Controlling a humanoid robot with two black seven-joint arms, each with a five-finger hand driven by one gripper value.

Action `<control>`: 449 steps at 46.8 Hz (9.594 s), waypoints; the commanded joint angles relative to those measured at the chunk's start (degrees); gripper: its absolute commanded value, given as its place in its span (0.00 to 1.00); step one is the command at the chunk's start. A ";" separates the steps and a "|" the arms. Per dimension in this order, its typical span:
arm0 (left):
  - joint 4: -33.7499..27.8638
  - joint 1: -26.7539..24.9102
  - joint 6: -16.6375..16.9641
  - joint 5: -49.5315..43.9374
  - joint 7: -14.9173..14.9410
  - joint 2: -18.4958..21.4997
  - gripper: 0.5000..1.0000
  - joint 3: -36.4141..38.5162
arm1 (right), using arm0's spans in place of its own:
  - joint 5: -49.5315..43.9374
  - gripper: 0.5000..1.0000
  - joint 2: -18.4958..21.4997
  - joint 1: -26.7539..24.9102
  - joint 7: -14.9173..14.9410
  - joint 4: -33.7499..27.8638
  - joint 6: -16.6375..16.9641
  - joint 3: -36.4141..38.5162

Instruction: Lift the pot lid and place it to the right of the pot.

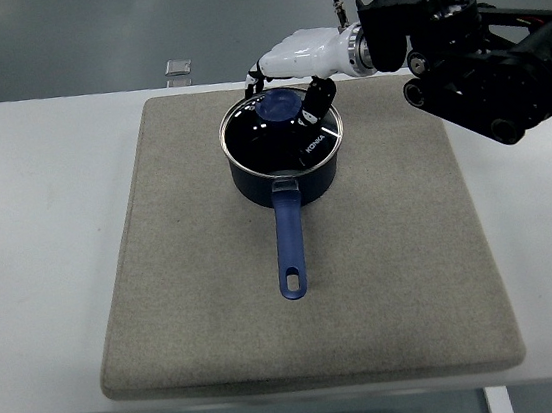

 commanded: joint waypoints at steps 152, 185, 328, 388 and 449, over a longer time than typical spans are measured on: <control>-0.07 -0.01 0.00 0.00 0.01 0.00 1.00 0.00 | -0.79 0.26 0.53 0.56 -0.20 0.00 0.62 0.53; 0.02 -0.01 0.00 0.00 0.01 0.00 1.00 0.00 | -0.70 0.26 -0.26 3.90 -0.02 0.18 3.25 0.18; 0.02 -0.01 0.00 0.00 0.01 0.00 1.00 0.00 | -1.67 0.36 -12.04 -4.10 2.61 -4.92 -3.07 -10.46; -0.07 -0.01 0.00 0.00 0.01 0.00 1.00 0.00 | 19.06 0.72 -11.25 -3.83 5.16 -4.92 5.01 -0.79; 0.02 -0.01 0.00 0.00 0.01 0.00 1.00 0.00 | 90.34 0.72 -4.57 -16.05 -6.61 -17.13 5.10 12.83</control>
